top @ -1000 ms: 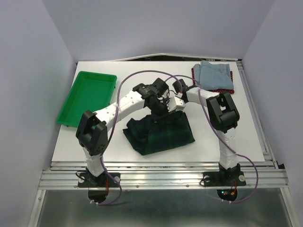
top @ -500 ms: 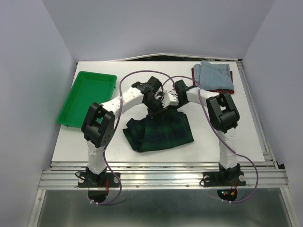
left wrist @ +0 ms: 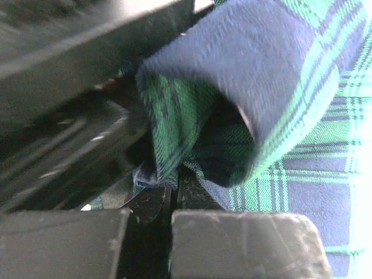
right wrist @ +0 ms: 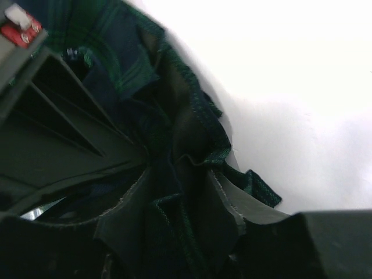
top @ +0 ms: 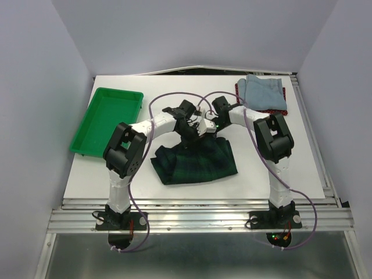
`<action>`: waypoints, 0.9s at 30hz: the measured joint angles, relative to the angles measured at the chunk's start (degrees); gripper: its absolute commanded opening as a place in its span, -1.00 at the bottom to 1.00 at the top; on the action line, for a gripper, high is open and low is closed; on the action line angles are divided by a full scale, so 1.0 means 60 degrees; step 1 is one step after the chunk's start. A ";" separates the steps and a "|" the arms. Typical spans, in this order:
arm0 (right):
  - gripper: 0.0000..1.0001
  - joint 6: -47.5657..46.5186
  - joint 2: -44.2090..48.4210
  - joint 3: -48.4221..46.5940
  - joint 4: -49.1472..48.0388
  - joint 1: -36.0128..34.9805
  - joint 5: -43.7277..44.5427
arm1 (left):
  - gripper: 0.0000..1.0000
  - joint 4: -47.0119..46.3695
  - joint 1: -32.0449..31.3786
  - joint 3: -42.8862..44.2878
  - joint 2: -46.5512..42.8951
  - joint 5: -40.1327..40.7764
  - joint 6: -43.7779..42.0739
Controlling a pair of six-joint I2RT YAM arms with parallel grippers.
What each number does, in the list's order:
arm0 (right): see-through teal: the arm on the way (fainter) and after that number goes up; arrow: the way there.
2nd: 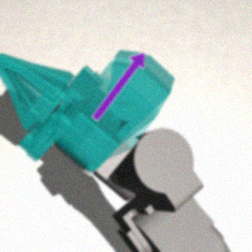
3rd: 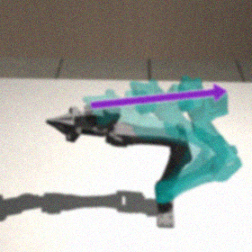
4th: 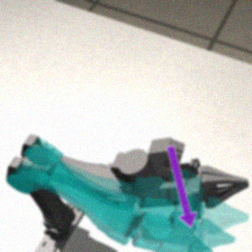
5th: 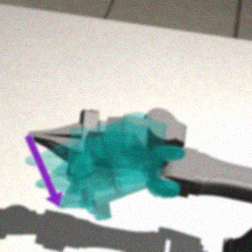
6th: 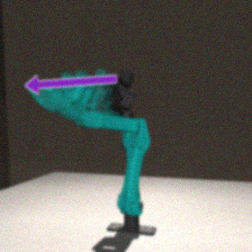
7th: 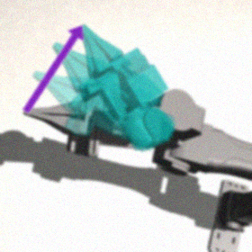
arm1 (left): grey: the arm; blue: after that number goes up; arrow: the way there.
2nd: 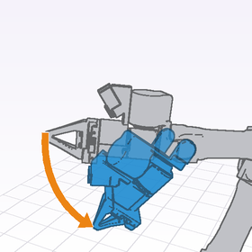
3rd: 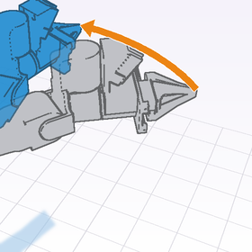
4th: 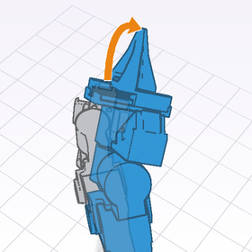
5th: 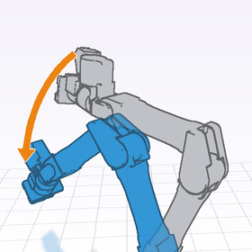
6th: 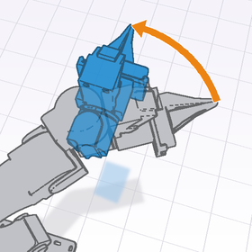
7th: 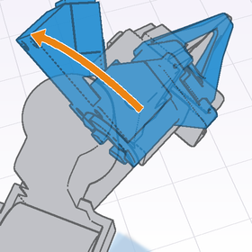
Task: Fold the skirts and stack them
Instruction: Fold the skirt
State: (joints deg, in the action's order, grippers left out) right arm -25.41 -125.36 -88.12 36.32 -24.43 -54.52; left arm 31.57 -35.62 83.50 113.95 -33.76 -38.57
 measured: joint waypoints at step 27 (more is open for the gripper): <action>0.35 0.4215 0.3326 -0.0291 -0.0189 0.2488 0.2233 | 0.97 -0.0838 0.0484 0.0310 0.0415 0.0652 0.0743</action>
State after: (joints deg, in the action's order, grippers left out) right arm -0.12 -105.41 -89.86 35.18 -9.50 -41.12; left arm 26.55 -32.71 85.36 116.44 -29.85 -34.11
